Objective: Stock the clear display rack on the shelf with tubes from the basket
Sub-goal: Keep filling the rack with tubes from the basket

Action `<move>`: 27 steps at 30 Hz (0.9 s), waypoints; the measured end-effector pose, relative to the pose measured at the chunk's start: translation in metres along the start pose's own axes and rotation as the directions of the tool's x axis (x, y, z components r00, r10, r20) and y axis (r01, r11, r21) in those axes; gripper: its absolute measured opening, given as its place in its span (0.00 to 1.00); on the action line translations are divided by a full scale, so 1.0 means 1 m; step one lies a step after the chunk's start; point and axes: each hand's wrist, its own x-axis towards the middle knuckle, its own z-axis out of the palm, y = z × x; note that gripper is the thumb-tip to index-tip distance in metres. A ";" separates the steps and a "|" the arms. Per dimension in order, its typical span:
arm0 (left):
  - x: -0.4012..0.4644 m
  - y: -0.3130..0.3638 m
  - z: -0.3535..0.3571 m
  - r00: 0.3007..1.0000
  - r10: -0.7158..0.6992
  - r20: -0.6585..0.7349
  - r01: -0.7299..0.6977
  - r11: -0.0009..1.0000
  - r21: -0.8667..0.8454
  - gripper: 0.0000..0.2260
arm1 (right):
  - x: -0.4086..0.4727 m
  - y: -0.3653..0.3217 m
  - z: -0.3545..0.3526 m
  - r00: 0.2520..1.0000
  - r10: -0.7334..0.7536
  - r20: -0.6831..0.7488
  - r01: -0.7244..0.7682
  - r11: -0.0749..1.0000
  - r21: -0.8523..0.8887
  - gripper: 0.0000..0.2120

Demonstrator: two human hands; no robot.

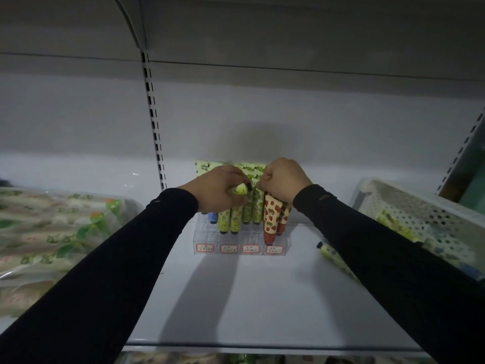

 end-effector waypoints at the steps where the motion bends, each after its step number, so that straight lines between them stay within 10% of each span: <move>1: 0.000 0.001 0.000 1.000 0.000 -0.003 0.000 1.000 0.000 0.21 | -0.001 0.001 0.000 1.000 0.004 0.000 -0.004 1.000 0.002 0.13; 18: -0.015 0.003 -0.009 0.943 -0.098 -0.319 0.034 0.979 -0.201 0.12 | -0.027 0.003 -0.018 0.982 -0.021 -0.186 0.057 0.980 0.190 0.21; 27: -0.037 0.011 -0.009 0.852 -0.490 -0.182 0.048 0.421 -0.906 0.14 | -0.063 -0.015 -0.021 0.993 -0.095 -0.062 0.113 0.905 0.411 0.15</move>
